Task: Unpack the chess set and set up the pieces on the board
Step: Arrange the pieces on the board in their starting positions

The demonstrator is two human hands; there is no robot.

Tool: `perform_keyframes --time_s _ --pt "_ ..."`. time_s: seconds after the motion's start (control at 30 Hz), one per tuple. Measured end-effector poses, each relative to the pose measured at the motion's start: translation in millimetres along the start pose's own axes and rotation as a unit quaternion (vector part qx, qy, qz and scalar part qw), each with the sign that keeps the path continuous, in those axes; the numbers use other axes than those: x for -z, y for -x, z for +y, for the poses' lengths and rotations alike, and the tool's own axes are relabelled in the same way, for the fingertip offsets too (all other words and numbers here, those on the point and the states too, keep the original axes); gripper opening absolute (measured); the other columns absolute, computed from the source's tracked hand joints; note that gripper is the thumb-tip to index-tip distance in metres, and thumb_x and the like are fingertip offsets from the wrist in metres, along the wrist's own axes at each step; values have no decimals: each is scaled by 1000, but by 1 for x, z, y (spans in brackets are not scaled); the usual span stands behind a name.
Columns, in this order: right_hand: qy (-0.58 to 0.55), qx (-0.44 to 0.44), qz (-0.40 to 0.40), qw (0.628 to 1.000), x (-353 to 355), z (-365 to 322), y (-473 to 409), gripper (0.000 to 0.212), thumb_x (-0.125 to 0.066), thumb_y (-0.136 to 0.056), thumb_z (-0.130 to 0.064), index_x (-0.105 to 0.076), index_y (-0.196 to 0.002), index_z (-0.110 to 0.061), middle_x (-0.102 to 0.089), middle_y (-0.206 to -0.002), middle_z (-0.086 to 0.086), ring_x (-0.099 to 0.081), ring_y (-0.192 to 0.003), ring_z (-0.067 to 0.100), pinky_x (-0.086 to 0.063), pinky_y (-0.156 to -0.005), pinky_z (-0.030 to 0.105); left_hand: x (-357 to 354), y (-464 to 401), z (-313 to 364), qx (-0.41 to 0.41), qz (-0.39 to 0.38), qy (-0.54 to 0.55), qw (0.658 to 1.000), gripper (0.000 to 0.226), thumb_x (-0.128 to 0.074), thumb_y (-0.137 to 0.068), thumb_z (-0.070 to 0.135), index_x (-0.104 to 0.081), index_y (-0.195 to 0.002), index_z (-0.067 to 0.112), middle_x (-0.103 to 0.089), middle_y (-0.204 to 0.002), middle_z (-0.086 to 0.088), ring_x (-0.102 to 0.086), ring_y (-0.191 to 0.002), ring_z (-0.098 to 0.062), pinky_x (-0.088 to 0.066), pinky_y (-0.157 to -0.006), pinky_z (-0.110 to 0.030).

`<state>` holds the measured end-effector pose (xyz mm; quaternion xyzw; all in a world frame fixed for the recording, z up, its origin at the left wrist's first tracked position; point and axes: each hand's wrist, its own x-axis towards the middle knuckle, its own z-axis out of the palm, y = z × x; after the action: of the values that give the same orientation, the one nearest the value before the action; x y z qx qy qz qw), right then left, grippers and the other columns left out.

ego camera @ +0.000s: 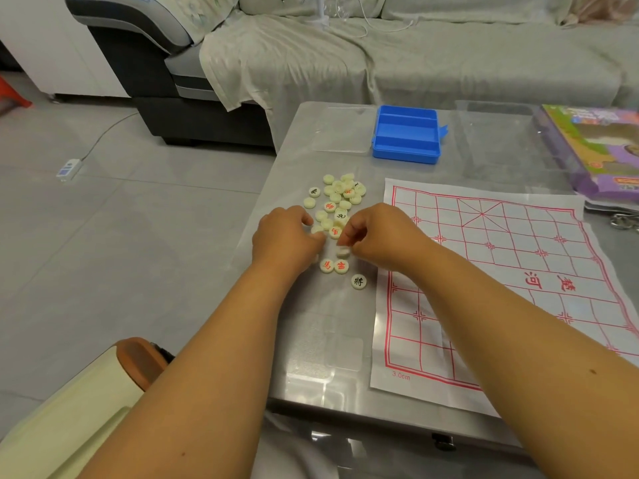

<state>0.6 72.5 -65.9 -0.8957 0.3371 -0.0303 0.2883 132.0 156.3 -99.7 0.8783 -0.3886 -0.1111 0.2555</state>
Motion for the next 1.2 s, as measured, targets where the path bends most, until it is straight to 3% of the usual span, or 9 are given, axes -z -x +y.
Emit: perform_keyframes --time_s 0.1,0.2,0.33,0.47,0.67,0.77,0.87,0.97,1.2 --pt "9 2 -5 1000 7 1 -1 24 -63 -84 -7 -73 -102 -20 -69 -102 -3 -57 -84 7 -45 -80 18 -3 0 4 3 16 -11 1000 23 -69 -78 39 -62 -93 24 -61 -97 0 -58 -93 -22 -53 -79 -39" --pt "4 -12 59 998 10 4 -15 26 -63 -85 -10 -69 -108 -21 -66 -104 -2 -58 -89 10 -45 -81 20 -1 3 8 12 15 3 1000 13 -67 -81 29 -60 -84 19 -62 -89 0 -59 -86 -21 -52 -73 -34" --pt "34 -7 69 997 4 3 -32 30 -69 -83 -21 -64 -112 -23 -62 -103 -2 -56 -88 12 -46 -77 23 7 4 9 23 14 39 999 24 -57 -86 24 -66 -78 3 -68 -75 -12 -59 -67 -25 -49 -60 -35" --pt "57 -4 64 996 -3 3 -37 23 -67 -84 -24 -68 -107 -22 -65 -102 -1 -56 -87 14 -45 -76 23 10 3 4 41 25 34 998 25 -53 -87 21 -55 -64 9 -58 -64 -14 -47 -58 -21 -38 -53 -30" --pt "18 -13 86 996 -2 8 -30 16 -62 -88 -24 -72 -100 -18 -69 -97 1 -61 -89 16 -50 -84 30 11 -2 -6 59 59 5 997 15 -53 -82 20 -61 -79 8 -65 -84 -13 -59 -81 -29 -47 -66 -36" --pt "5 -23 93 995 -2 10 -28 11 -65 -86 -24 -72 -91 -17 -67 -87 -1 -61 -85 16 -51 -80 29 5 -3 -5 3 73 20 997 18 -55 -85 19 -63 -101 19 -58 -100 -5 -53 -98 -26 -47 -78 -37" --pt "-23 -21 100 994 -5 14 -26 8 -68 -84 -25 -71 -89 -19 -64 -84 -5 -59 -81 13 -50 -75 25 -2 -2 3 -69 27 -16 997 29 -56 -89 23 -60 -118 28 -55 -113 -3 -46 -110 -24 -43 -91 -38" --pt "-12 12 88 996 -6 18 -23 9 -69 -83 -21 -72 -91 -20 -62 -87 -6 -56 -80 9 -43 -68 15 -7 -5 7 -78 6 -67 995 30 -55 -92 31 -58 -121 35 -53 -118 0 -42 -115 -24 -38 -94 -37" --pt "-89 -26 133 987 5 25 -28 14 -64 -85 -11 -70 -91 -21 -62 -90 -8 -56 -87 7 -45 -77 20 -11 -8 8 -86 28 -71 993 23 -55 -92 38 -64 -113 32 -54 -114 1 -42 -113 -22 -35 -91 -35"
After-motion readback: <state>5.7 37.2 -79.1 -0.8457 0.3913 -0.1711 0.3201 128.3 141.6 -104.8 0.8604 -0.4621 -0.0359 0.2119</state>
